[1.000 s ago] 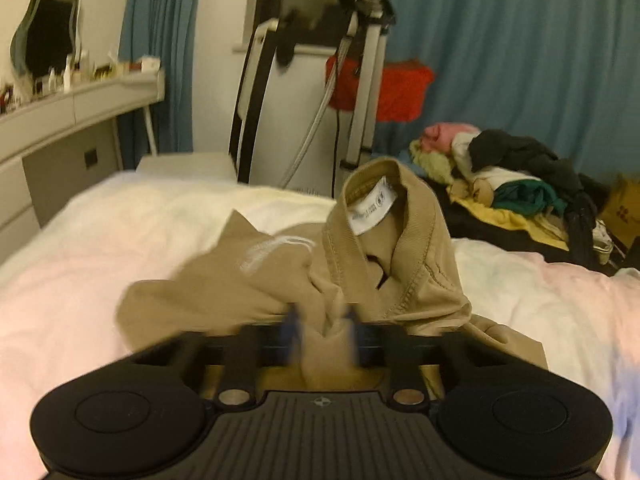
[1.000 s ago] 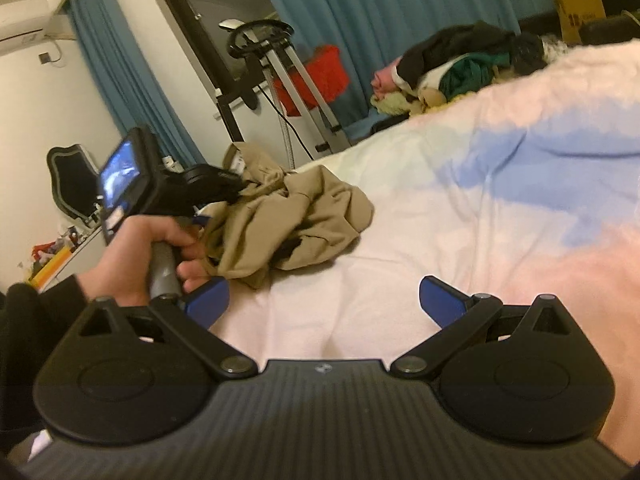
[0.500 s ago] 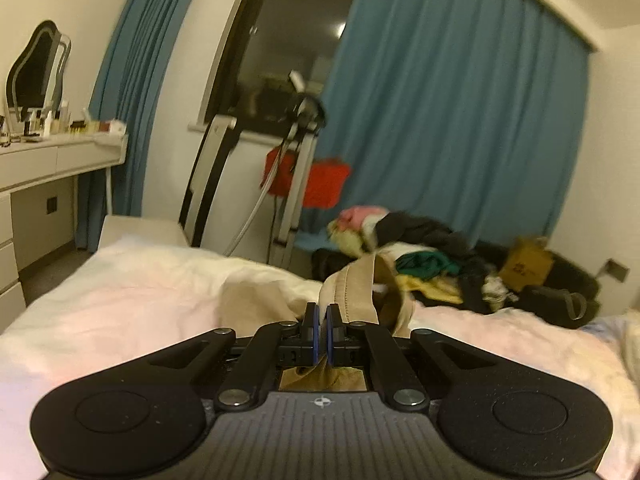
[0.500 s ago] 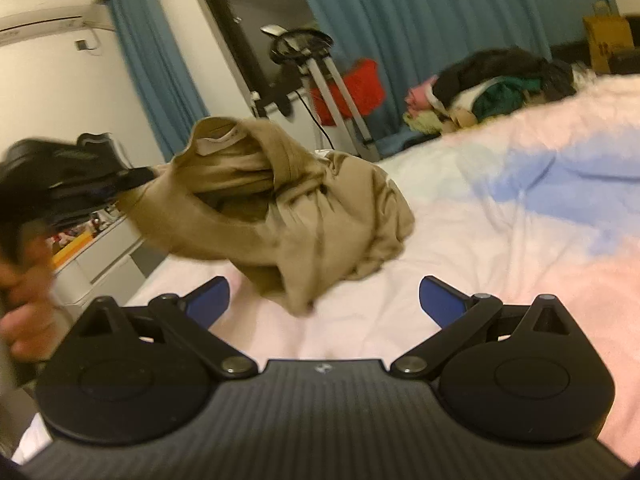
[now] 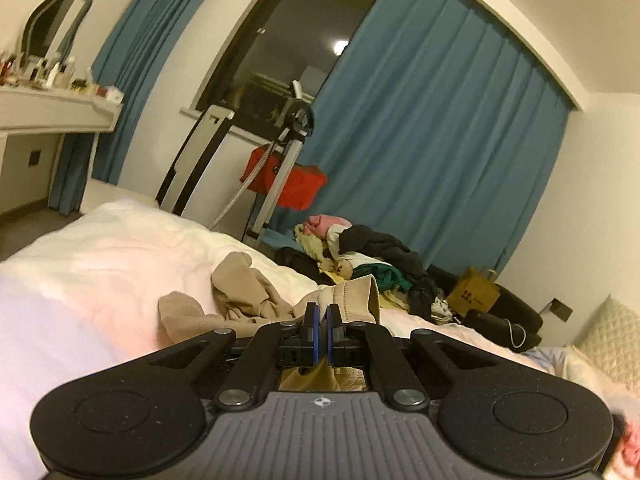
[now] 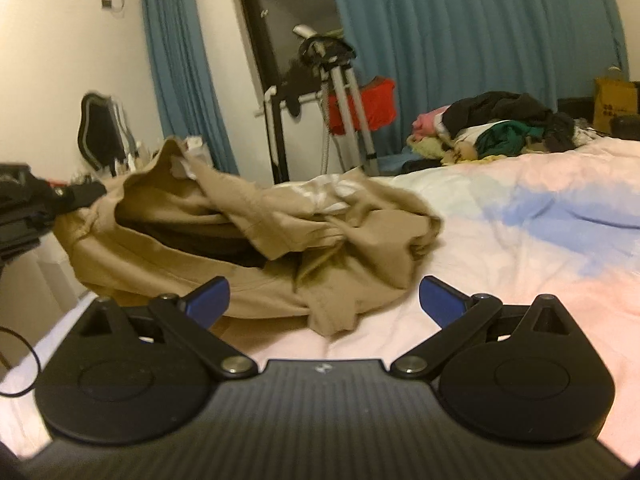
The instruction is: Fold clothes
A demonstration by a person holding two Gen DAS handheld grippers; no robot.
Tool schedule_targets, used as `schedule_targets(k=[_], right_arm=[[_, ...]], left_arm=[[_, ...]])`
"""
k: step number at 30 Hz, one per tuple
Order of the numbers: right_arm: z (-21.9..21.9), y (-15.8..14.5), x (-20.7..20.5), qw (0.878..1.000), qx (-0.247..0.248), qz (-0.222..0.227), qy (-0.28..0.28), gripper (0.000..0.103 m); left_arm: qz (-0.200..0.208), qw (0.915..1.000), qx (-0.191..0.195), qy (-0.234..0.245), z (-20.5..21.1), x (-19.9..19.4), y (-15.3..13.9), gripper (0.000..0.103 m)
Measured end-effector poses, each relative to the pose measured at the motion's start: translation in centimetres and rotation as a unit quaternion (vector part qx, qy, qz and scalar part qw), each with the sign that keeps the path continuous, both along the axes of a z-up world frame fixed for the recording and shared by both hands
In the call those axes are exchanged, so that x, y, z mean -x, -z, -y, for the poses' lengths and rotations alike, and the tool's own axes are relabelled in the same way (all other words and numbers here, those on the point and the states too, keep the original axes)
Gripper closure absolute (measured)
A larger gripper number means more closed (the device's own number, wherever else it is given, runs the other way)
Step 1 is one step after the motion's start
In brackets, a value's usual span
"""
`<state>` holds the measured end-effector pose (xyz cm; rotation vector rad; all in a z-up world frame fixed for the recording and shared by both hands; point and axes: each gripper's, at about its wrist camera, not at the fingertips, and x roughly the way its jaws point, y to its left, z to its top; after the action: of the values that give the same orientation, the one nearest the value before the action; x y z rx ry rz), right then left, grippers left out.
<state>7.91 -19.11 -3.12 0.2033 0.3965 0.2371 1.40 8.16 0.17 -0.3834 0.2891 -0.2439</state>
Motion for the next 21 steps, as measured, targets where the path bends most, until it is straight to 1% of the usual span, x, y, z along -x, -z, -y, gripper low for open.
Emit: schedule_targets(k=[5, 7, 12, 15, 17, 21], right_arm=[[-3.5, -0.5, -4.3, 0.999, 0.043, 0.009, 0.001, 0.000], [-3.9, -0.1, -6.3, 0.998, 0.053, 0.002, 0.023, 0.000], [-1.1, 0.4, -10.1, 0.993, 0.035, -0.042, 0.101, 0.000], [0.6, -1.4, -9.6, 0.991, 0.076, -0.034, 0.108, 0.000], [1.8, -3.0, -8.6, 0.989, 0.095, -0.027, 0.107, 0.000], [3.6, -7.1, -4.6, 0.987, 0.122, 0.002, 0.101, 0.000]], left_arm=[[0.005, 0.9999, 0.013, 0.000, -0.2, -1.0, 0.8, 0.099], [0.007, 0.9998, 0.018, -0.001, -0.2, -1.5, 1.0, 0.099], [0.010, 0.9994, 0.033, -0.002, -0.3, -2.7, 1.8, 0.099], [0.013, 0.9990, 0.042, 0.000, -0.3, -3.3, 2.0, 0.099], [0.025, 0.9981, 0.054, 0.015, 0.0, -2.8, 1.5, 0.099], [0.076, 0.9941, 0.068, 0.038, 0.2, -0.7, 0.3, 0.099]])
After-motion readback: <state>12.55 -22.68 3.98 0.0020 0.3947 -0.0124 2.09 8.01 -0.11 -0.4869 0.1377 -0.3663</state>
